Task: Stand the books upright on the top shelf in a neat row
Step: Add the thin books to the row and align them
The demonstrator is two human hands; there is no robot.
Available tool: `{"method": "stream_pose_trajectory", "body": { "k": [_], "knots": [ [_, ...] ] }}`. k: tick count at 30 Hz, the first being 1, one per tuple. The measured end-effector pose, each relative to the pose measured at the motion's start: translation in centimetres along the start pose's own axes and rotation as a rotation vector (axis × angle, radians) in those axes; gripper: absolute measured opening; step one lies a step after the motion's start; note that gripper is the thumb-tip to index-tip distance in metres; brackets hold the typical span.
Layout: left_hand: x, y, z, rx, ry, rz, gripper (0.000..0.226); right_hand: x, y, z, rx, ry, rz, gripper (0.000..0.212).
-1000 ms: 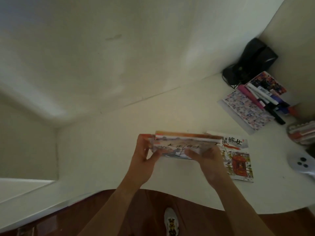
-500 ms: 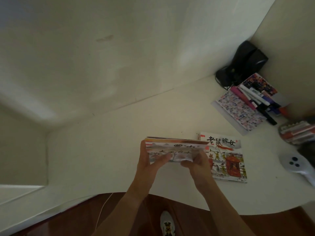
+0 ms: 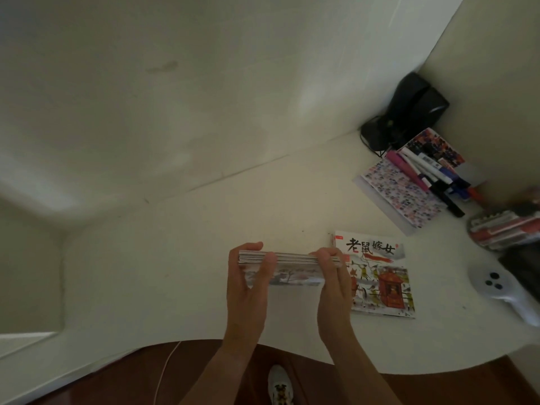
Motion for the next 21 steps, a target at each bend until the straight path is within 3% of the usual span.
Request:
{"method": "stream_pose_trajectory", "body": {
  "k": [6,7,10,11,13,15,16,18,21],
  "knots": [
    [-0.3,0.4,0.0,-0.069,0.007,0.017,0.029,0.8,-0.8,0.1,-0.030,-0.066,0.034,0.010],
    [-0.5,0.5,-0.1,-0.094,-0.012,0.008,0.031,0.8,-0.6,0.4,-0.043,-0.066,0.008,0.016],
    [-3.0,0.9,-1.1,-0.224,-0.088,-0.108,0.058,3.6,0.7,1.1,-0.157,-0.037,0.099,0.062],
    [-3.7,1.0,-1.3,-0.278,-0.143,-0.138,0.064,4.4,1.0,1.0,-0.186,0.009,0.106,0.065],
    [-5.1,0.8,-2.1,-0.331,-0.246,-0.183,0.062,5.9,1.3,1.4,-0.262,0.154,0.089,0.072],
    [-5.5,0.1,-2.4,-0.324,-0.301,-0.185,0.045,5.3,1.1,1.7,-0.312,0.258,0.002,0.090],
    [-5.4,-0.3,-2.5,-0.301,-0.347,-0.181,0.039,4.9,1.0,1.9,-0.328,0.285,-0.026,0.089],
    [-4.7,-0.8,-2.2,-0.291,-0.458,-0.174,0.031,4.5,0.2,2.0,-0.313,0.289,-0.009,0.069],
    [-3.8,-0.5,0.4,-0.411,-0.501,-0.139,0.025,4.4,-1.3,-0.9,-0.184,0.293,0.108,0.038]
  ]
}}
Point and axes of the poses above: each hand's wrist, its own y-axis away from the middle knuckle, its own z-axis out of the palm, x = y × z, the point moved 10 cm from there along -y, towards the middle knuckle, and after that the axes turned 15 degrees about y, right-handed, at the moved point
